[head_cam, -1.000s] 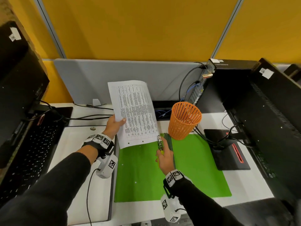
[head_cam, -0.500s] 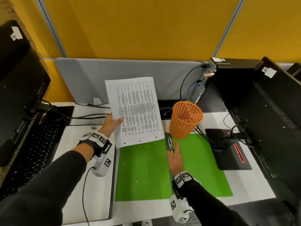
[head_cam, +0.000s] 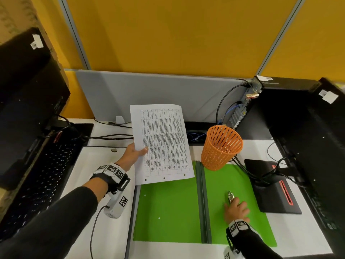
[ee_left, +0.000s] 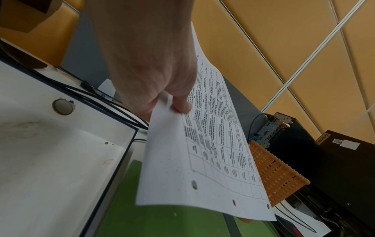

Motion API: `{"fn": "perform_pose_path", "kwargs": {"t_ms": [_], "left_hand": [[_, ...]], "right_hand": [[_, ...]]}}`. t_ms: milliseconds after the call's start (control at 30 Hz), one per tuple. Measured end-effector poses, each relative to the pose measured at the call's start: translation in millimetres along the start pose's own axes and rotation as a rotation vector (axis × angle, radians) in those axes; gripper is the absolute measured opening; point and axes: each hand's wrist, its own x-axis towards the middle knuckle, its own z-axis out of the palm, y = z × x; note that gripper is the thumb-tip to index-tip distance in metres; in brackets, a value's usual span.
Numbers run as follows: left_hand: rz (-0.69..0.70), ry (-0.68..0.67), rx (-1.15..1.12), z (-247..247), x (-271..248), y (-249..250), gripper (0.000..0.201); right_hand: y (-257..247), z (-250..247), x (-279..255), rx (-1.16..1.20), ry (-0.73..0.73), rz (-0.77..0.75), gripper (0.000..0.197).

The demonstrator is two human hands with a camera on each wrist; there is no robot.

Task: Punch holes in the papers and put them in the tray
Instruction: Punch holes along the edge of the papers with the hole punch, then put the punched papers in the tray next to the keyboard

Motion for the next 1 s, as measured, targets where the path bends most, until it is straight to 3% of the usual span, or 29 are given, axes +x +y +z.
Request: {"fn": "perform_pose_path", "kwargs": {"t_ms": [100,133,200,267,333,433,500,567,633,700,800,900,1000], "left_hand": [[0.000,-0.030,-0.005,-2.0,-2.5,-0.8,0.047],[0.003,-0.039,-0.007,-1.8,-3.0,-0.3,0.047],[-0.004,-0.053,-0.011,-1.8,-3.9,1.9,0.046],[-0.015,-0.087,-0.004,-2.1,-5.9,4.8,0.045],[-0.024,-0.123,0.007,-2.4,-6.7,8.1,0.044],[-0.002,-0.151,0.012,0.7,-10.2,13.2,0.041],[0.034,-0.168,0.021,5.8,-13.8,13.2,0.040],[0.058,-0.172,0.012,11.7,-17.1,9.2,0.039],[0.063,-0.180,0.005,16.6,-19.3,4.9,0.038],[0.066,-0.235,-0.006,19.1,-19.7,3.9,0.039],[0.072,-0.343,0.007,20.7,-17.9,7.0,0.040],[0.057,-0.345,0.034,21.3,-13.9,9.1,0.042],[0.068,-0.232,0.032,17.9,-11.9,6.5,0.040]], "right_hand": [[-19.7,-17.8,-3.4,0.004,0.023,0.043,0.063],[-31.9,-26.2,-5.1,0.061,0.085,-0.023,0.059],[-63.4,-46.7,-12.1,0.391,0.170,-0.316,0.034],[-101.1,-72.9,-23.1,0.854,-0.029,-0.487,0.020],[-134.7,-101.0,-30.6,1.117,-0.254,-0.549,0.034],[-164.1,-135.1,-29.6,1.240,-0.485,-0.612,0.067],[-171.2,-144.7,-28.2,1.249,-0.436,-0.669,0.066],[-174.8,-143.0,-27.9,1.179,-0.256,-0.699,0.065],[-175.2,-134.3,-26.6,1.109,-0.150,-0.676,0.083],[-173.1,-123.4,-22.4,1.110,-0.272,-0.574,0.105],[-162.5,-111.5,-18.2,1.129,-0.601,-0.482,0.123],[-154.1,-107.8,-17.9,1.237,-0.826,-0.549,0.107],[-153.1,-111.2,-19.5,1.330,-0.777,-0.603,0.064]]}}
